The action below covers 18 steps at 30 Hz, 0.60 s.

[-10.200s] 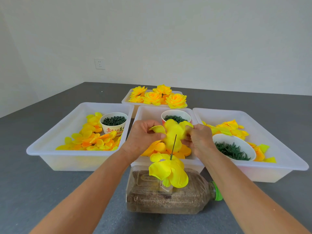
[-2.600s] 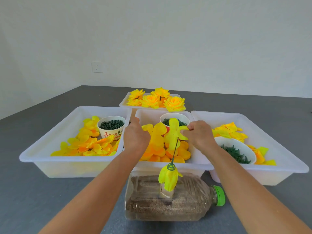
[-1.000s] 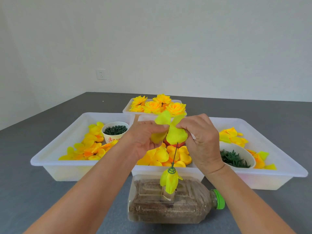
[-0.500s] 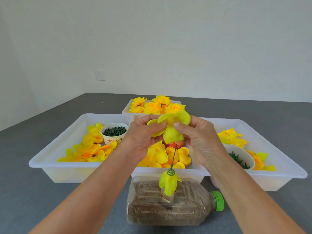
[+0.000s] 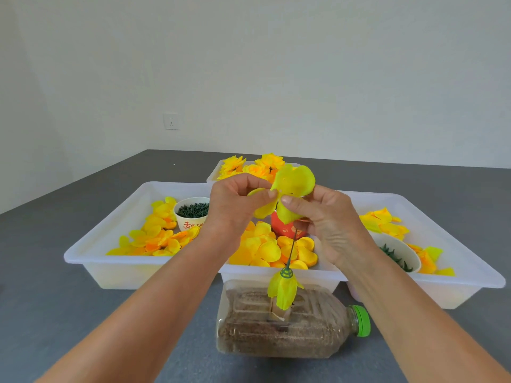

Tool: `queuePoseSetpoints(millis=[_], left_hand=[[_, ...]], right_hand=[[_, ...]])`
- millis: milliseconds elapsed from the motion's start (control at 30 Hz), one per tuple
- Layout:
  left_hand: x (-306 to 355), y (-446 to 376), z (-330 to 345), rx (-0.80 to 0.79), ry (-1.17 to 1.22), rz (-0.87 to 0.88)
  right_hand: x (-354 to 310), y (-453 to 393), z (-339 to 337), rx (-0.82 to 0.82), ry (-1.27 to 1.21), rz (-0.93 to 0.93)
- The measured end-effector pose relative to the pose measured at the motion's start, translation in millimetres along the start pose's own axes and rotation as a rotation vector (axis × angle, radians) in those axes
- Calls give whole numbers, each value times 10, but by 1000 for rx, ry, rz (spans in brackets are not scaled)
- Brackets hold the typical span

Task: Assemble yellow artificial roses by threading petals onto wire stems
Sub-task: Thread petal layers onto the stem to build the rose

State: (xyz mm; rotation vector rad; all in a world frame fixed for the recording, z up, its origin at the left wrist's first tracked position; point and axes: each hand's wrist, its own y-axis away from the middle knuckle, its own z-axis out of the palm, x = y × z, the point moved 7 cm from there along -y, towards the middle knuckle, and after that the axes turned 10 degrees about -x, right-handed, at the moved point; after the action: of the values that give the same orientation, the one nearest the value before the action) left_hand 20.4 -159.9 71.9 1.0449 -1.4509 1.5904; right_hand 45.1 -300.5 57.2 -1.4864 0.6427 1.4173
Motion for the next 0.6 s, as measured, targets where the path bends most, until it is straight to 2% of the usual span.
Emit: queuePoseSetpoints(millis=[67,167,233,333,400,467,600], left_hand=[[-14,5,23,-10,22,-22],[-31,26,62,-58,2,-43],[-97,49,0,-5,2,-120],[-209,141,-93,118,117,-338],[-270,181,-22,49,243,-502],[-258,212,104,-82,313,-590],[-171,231,266,-202,330,-500]], right_hand=[[-30,16,-36,43,62,-14],[-271,93,-121,150,354,-267],[-409,177,-144,212,556,-429],[-557,337,-107,292,850,-683],[-584,423,-35,307,1045,-813],[-570,479,26,293,1169,-894],[-550,537,74,230,1219,-948]])
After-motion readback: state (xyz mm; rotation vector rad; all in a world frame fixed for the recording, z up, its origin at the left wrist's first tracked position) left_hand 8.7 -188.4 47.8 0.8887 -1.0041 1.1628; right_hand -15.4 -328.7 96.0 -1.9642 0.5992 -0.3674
